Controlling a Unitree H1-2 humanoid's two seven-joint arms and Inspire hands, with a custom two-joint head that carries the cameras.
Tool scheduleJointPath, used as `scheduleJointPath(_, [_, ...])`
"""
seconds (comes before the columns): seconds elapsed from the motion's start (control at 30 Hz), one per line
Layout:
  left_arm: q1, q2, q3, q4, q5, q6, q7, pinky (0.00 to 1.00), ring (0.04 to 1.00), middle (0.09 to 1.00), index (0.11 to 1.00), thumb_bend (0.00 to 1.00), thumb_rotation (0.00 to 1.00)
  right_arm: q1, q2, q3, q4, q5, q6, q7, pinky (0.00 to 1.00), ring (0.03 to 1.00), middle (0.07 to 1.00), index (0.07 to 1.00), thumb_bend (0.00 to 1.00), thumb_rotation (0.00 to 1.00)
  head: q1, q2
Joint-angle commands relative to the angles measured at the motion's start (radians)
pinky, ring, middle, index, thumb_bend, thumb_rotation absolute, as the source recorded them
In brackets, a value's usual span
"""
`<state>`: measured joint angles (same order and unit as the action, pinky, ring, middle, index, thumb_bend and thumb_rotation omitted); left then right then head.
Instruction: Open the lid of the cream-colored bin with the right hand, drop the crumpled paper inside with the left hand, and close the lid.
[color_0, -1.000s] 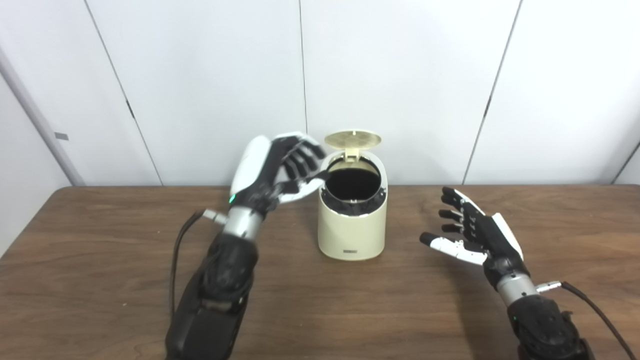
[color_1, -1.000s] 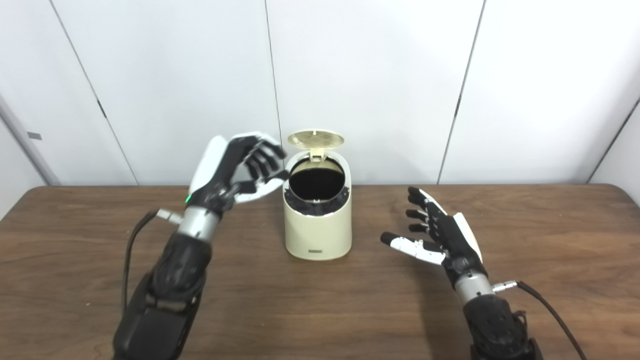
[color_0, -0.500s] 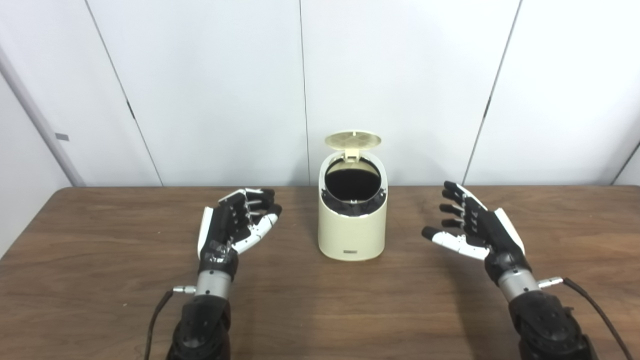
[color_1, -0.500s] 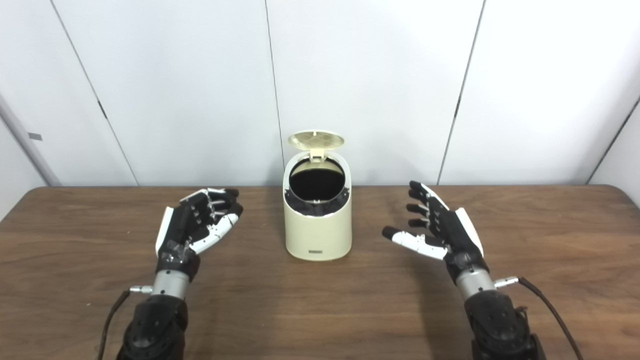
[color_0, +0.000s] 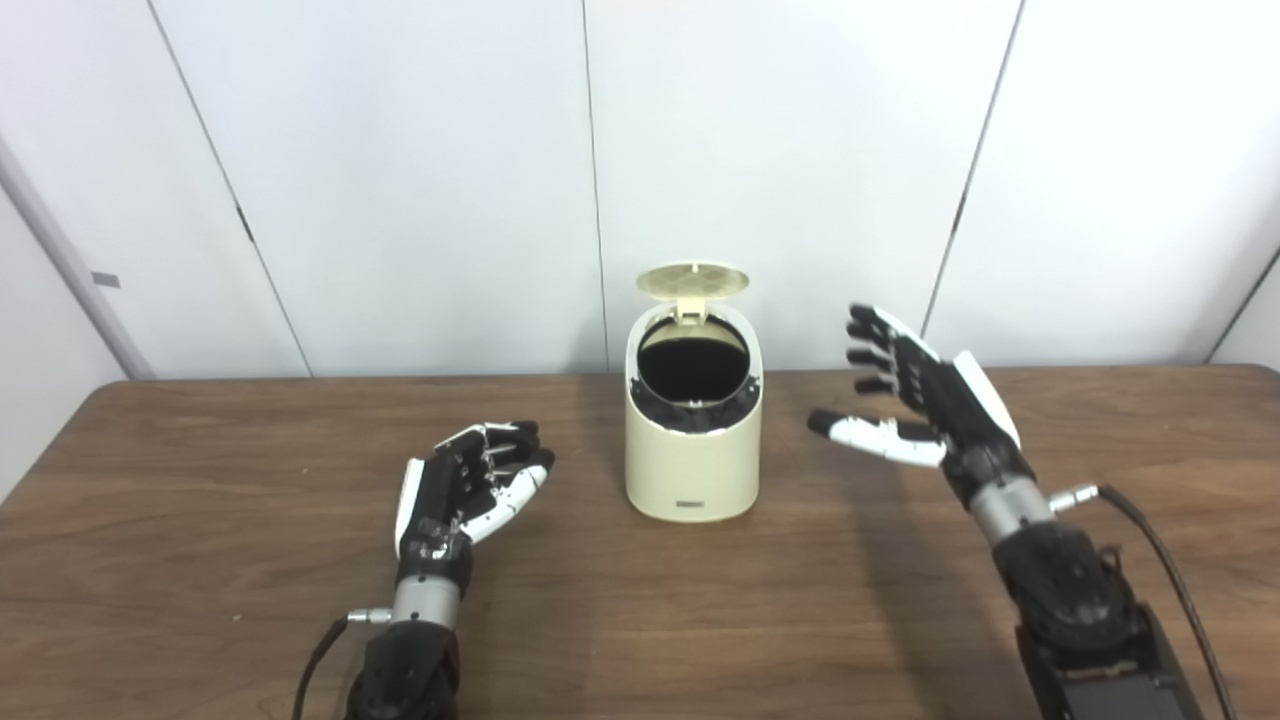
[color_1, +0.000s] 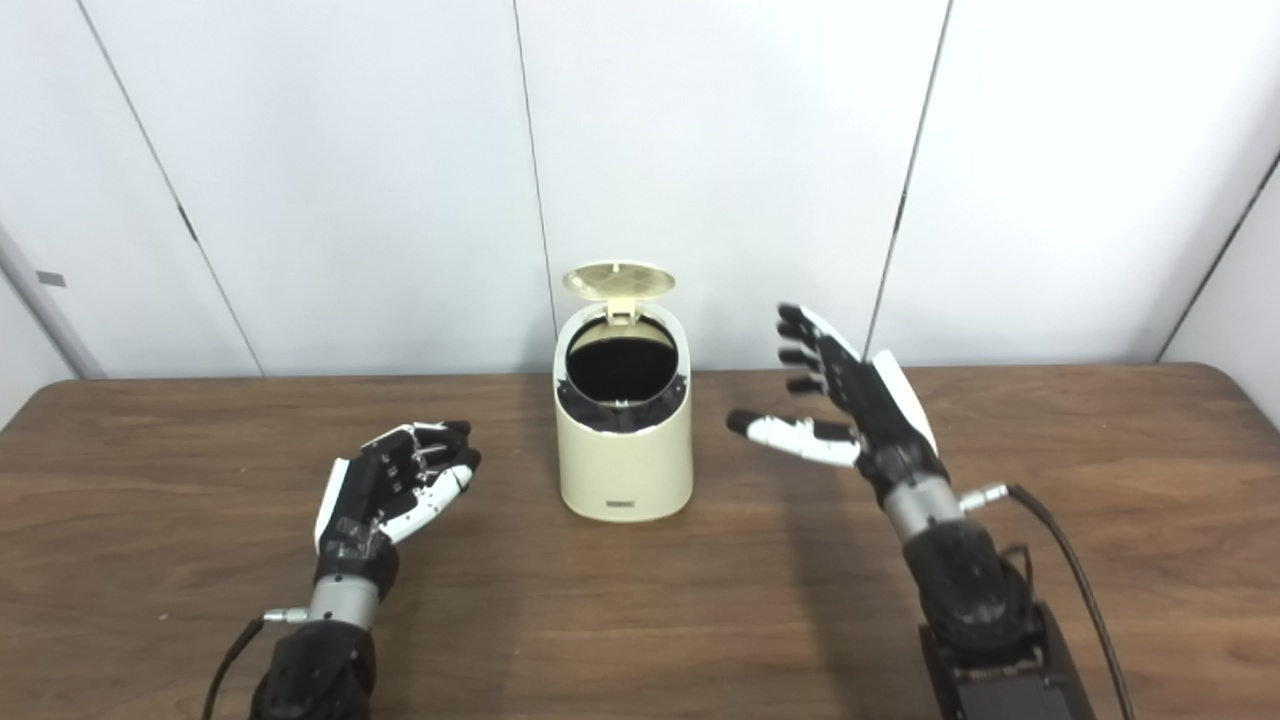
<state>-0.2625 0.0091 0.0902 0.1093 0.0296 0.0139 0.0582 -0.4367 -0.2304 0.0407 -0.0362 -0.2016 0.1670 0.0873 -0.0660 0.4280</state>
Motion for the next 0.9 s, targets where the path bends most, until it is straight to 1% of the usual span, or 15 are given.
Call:
scheduleJointPath(0.0, [-0.033, 0.009, -0.004, -0.001, 0.004, -0.034, 0.007, 0.53, 0.652, 0.713, 0.498, 0.50, 0.07, -0.059, -0.020, 0.003, -0.031, -0.006, -0.031, 0.008, 0.74, 0.837, 0.886, 0.903, 0.61, 0.35, -0.001, 0.000])
scheduleJointPath(0.1, [-0.035, 0.012, -0.007, -0.003, 0.010, -0.023, 0.010, 0.54, 0.657, 0.715, 0.498, 0.50, 0.07, -0.085, -0.028, 0.018, -0.030, -0.031, -0.048, 0.011, 0.73, 0.832, 0.882, 0.904, 0.61, 0.35, 0.001, -0.001])
scheduleJointPath(0.2, [-0.037, 0.015, -0.014, -0.002, 0.016, -0.022, 0.011, 0.54, 0.655, 0.712, 0.498, 0.50, 0.07, -0.109, -0.025, 0.027, -0.039, -0.037, -0.033, 0.016, 0.72, 0.836, 0.881, 0.891, 0.61, 0.33, 0.001, -0.001])
scheduleJointPath(0.3, [-0.038, 0.020, -0.025, -0.001, 0.031, -0.021, 0.014, 0.54, 0.655, 0.711, 0.498, 0.50, 0.07, -0.128, -0.021, 0.031, -0.043, -0.038, -0.013, 0.025, 0.72, 0.843, 0.887, 0.884, 0.62, 0.34, 0.000, -0.002])
scheduleJointPath(0.53, [-0.041, 0.023, -0.040, 0.002, 0.043, -0.019, 0.016, 0.54, 0.659, 0.703, 0.498, 0.50, 0.07, -0.176, -0.034, 0.070, -0.039, -0.085, -0.003, 0.056, 0.74, 0.854, 0.884, 0.875, 0.63, 0.34, 0.002, -0.004])
scheduleJointPath(0.67, [-0.042, 0.023, -0.042, 0.003, 0.045, -0.021, 0.014, 0.55, 0.660, 0.707, 0.498, 0.50, 0.07, -0.191, -0.043, 0.088, -0.019, -0.106, -0.004, 0.075, 0.75, 0.864, 0.887, 0.881, 0.66, 0.38, 0.007, -0.006])
scheduleJointPath(0.8, [-0.040, 0.023, -0.045, 0.004, 0.047, -0.019, 0.013, 0.55, 0.658, 0.705, 0.498, 0.50, 0.08, -0.204, -0.053, 0.100, -0.006, -0.106, -0.020, 0.097, 0.75, 0.872, 0.900, 0.886, 0.66, 0.37, 0.010, -0.006])
scheduleJointPath(0.87, [-0.040, 0.024, -0.048, 0.008, 0.050, -0.026, 0.013, 0.55, 0.658, 0.706, 0.498, 0.50, 0.08, -0.213, -0.061, 0.108, 0.001, -0.106, -0.030, 0.111, 0.77, 0.885, 0.906, 0.891, 0.65, 0.36, 0.010, -0.006])
